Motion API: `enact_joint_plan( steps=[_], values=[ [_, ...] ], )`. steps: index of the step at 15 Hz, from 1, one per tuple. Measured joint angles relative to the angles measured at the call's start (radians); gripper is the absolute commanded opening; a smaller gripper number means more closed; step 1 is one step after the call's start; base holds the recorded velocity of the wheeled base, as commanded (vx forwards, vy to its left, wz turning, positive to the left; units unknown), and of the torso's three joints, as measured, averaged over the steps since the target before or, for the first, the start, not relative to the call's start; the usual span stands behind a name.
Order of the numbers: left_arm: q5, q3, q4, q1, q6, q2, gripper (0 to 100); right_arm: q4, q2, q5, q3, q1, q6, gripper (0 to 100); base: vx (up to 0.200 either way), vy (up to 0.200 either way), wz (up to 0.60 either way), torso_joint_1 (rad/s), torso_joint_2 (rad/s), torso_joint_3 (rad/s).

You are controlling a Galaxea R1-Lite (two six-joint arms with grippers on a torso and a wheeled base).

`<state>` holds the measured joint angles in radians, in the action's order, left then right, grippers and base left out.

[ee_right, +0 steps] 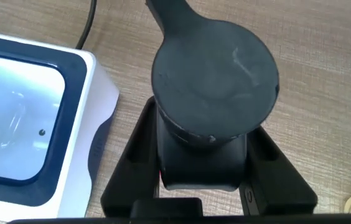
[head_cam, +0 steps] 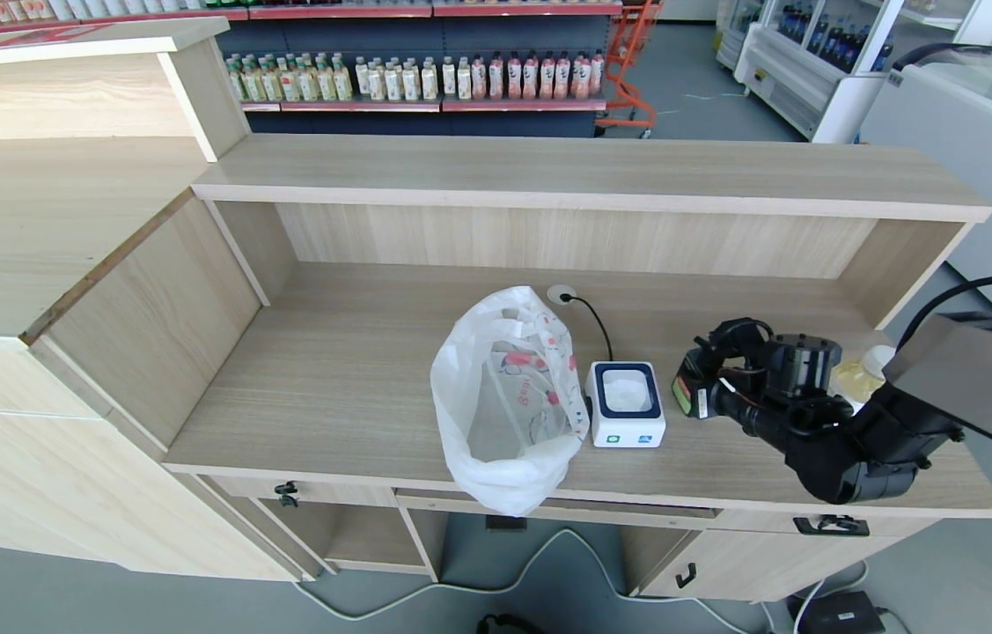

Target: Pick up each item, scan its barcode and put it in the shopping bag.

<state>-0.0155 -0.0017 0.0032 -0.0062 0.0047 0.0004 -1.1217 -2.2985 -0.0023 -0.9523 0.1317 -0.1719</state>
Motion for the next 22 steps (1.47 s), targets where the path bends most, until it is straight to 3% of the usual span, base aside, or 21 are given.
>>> enact_joint_plan(
  steps=[3,7,10,13,19,22],
  values=[
    [0.000,0.000,0.000,0.000,0.000,0.000,100,0.003,0.078,0.034,0.028,0.001,-0.003,0,0.000,0.000,0.00,0.000,0.00,0.000],
    [0.000,0.000,0.000,0.000,0.000,0.000,100,0.092,0.329,0.202,0.073,-0.014,-0.130,0,0.000,0.000,0.00,0.000,0.00,0.000],
    [0.000,0.000,0.000,0.000,0.000,0.000,100,0.150,0.549,0.301,0.114,-0.021,-0.463,0,0.000,0.000,0.00,0.000,0.00,0.000],
    [0.000,0.000,0.000,0.000,-0.001,0.000,100,0.164,0.721,0.476,0.233,-0.014,-0.803,0,0.000,0.000,0.00,0.000,0.00,0.000],
    [0.000,0.000,0.000,0.000,0.000,0.000,100,0.156,0.823,0.944,0.301,0.100,-1.679,0,0.000,0.000,0.00,0.000,0.00,0.000],
    [0.000,0.000,0.000,0.000,0.000,0.000,100,0.037,0.837,1.067,0.326,0.224,-1.767,0,0.000,0.000,0.00,0.000,0.00,0.000]
  ],
)
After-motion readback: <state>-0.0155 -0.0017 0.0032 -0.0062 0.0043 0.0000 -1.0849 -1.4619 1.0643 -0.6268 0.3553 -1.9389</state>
